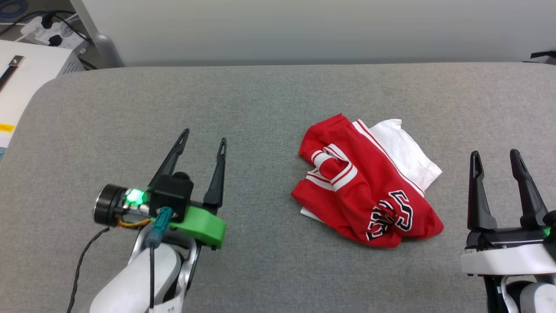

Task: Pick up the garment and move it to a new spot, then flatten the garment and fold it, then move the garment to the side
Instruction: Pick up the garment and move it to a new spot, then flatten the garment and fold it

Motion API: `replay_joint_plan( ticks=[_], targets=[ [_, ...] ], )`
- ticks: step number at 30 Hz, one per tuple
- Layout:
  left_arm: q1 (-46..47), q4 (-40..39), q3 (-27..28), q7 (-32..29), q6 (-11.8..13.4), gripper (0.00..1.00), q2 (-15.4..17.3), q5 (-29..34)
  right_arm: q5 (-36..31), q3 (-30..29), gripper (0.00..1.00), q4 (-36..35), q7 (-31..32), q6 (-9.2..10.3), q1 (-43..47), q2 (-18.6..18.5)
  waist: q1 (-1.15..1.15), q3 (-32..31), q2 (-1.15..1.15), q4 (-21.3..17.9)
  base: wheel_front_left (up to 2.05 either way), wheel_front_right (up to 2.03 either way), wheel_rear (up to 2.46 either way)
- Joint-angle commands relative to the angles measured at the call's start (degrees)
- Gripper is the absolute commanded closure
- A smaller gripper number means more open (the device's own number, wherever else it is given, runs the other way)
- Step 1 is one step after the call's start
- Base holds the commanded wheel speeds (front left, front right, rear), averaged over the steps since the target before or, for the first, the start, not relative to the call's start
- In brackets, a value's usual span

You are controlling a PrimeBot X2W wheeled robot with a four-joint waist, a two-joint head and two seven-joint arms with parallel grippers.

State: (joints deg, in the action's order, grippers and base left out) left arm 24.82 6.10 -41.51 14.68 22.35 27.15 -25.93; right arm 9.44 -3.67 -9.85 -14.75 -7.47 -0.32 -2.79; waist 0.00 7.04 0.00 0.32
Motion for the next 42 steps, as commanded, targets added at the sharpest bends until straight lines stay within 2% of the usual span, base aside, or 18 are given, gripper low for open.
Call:
replay_joint_plan(
  ticks=[1,5,9,14,22,23,33,42],
  targets=[
    [-2.39,-0.73,1.61,0.30,0.70,0.00,-0.04,1.15,-0.38,-0.19,0.00,0.42,-0.25,-0.02,0.92,-0.09,0.00,-1.30,0.00,1.17,0.00,0.00,0.00],
    [-9.79,-3.01,8.50,0.30,1.69,0.00,-1.45,4.25,-1.04,-0.19,0.00,1.79,-0.25,-0.02,1.80,-0.09,0.00,-2.19,0.00,1.44,0.00,0.00,0.00],
    [-15.93,-4.18,13.84,0.31,0.25,0.00,-3.66,7.17,-1.78,0.19,0.00,3.58,-0.25,-0.02,2.91,-0.09,0.00,-3.15,0.00,1.50,0.00,0.00,0.00],
    [-21.41,-4.17,19.58,0.31,-3.66,0.00,-7.05,10.26,-2.61,1.36,0.00,5.64,-0.25,-0.02,4.52,-0.09,0.00,-3.95,0.00,1.32,0.00,0.00,0.00],
    [-26.02,-3.82,25.70,0.31,-9.08,0.00,-11.93,14.50,-3.50,4.21,0.00,7.94,-0.25,-0.02,6.77,-0.09,0.00,-5.14,0.00,1.31,0.00,0.00,0.00],
    [-26.96,-3.51,27.49,0.31,-10.78,0.00,-13.57,15.88,-3.52,4.72,0.00,8.44,-0.25,-0.02,7.35,-0.09,0.00,-5.29,0.00,1.38,0.00,0.00,0.00],
    [-28.94,-2.69,31.82,0.31,-14.60,0.00,-17.09,19.34,-3.49,5.23,0.00,9.09,-0.25,-0.02,7.83,-0.09,0.00,-5.53,0.00,1.37,0.00,0.00,0.00],
    [-29.22,-2.36,34.39,0.31,-16.91,0.00,-19.07,21.25,-3.67,5.06,0.00,9.13,-0.25,-0.02,7.35,-0.09,0.00,-5.56,0.00,1.39,0.00,0.00,0.00]
  ],
)
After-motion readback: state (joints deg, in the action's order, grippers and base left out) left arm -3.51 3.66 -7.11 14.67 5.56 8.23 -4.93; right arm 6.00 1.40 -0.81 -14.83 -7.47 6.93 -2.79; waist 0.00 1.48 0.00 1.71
